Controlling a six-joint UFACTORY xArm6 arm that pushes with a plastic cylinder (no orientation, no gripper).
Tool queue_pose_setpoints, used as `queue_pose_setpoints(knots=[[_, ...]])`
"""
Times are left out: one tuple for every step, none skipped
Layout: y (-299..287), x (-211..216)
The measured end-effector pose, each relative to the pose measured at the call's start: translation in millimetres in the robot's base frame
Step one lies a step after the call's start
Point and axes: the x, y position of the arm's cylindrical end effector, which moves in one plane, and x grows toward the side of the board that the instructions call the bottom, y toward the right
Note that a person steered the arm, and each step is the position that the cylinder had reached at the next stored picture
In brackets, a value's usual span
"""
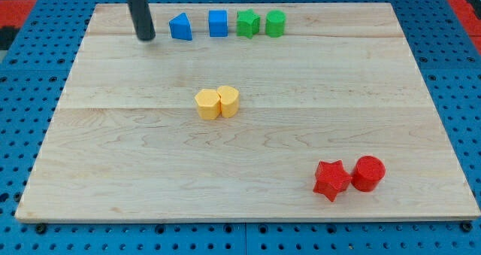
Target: Move the yellow blocks to the bottom center
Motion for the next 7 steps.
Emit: queue_pose_setpoints(knots=[[76.0,48.2],[146.7,69.0],[188.7,131.6],[200.8,157.9],[196.6,110.5],[151.8,70.3],[129.0,93.1]])
